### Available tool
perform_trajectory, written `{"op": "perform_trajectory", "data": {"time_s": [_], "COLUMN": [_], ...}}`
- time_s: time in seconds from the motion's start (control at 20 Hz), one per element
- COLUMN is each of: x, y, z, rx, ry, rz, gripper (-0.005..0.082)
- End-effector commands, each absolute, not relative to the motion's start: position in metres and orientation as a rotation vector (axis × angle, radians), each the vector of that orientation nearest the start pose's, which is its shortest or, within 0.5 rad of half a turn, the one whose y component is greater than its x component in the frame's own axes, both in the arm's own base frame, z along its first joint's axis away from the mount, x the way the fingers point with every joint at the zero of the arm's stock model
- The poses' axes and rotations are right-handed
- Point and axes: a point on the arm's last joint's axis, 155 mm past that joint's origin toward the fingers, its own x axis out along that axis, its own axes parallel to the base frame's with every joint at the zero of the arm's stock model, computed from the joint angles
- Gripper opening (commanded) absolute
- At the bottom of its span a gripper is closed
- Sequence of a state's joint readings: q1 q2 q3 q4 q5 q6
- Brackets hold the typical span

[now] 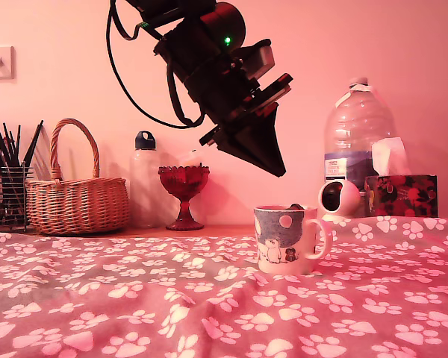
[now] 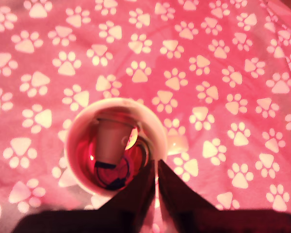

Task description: Pick the coffee capsule and then drop it inside the coffee cup in front of you

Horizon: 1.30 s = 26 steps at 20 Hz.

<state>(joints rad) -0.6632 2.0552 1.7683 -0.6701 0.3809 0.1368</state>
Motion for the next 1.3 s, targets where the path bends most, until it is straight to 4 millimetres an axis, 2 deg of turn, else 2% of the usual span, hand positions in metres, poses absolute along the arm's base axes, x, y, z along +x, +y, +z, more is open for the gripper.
{"op": "perform_trajectory", "data": {"time_s": [0.0,0.15,0.55,0.8,1.05,1.25], "x": [0.376,0.381,0.392,0.396,0.397,0.387], "y": [-0.367,-0.339,-0.235,-0.180,-0.133,-0.104], "z": [0.150,0.155,0.169,0.171,0.166,0.152], "rx": [0.247,0.222,0.119,0.067,-0.022,-0.064], "ry": [0.883,0.848,0.753,0.715,0.673,0.625], "rz": [-1.019,-0.975,-0.785,-0.675,-0.560,-0.468], "gripper": [-0.0024,-0.0024,-0.0024,-0.0024,-0.0024,-0.0024]}}
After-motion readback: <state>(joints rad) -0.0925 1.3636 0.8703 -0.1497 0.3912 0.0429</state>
